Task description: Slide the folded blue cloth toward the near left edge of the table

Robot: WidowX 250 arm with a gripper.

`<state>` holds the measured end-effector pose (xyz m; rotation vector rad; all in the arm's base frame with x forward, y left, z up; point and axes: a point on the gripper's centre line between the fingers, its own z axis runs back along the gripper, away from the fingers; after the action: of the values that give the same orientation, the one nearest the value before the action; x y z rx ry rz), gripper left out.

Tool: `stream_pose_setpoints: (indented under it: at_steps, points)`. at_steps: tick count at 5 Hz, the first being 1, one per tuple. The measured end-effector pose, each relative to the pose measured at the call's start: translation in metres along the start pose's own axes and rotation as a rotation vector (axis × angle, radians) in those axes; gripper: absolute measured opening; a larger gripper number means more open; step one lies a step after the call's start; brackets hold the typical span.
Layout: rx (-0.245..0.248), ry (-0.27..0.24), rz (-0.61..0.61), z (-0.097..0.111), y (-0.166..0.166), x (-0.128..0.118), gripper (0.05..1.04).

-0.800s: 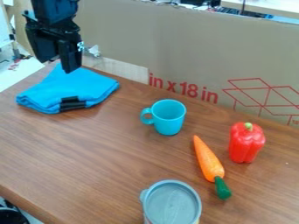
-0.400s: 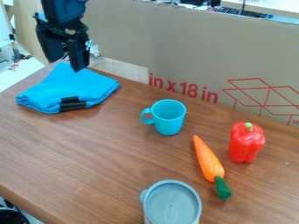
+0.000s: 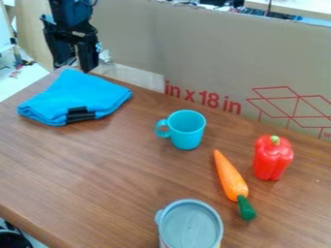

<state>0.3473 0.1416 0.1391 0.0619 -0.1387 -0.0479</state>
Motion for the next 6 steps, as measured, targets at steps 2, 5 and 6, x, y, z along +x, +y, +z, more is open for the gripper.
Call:
stream_pose_setpoints:
  at_steps: [2,5,6]
  points:
    - [0.020,0.030,0.046,-0.039,0.038,0.010,1.001]
    - [-0.013,0.088,0.075,-0.086,0.054,0.013,1.001]
    - [-0.045,0.116,0.060,-0.111,0.052,0.012,1.001]
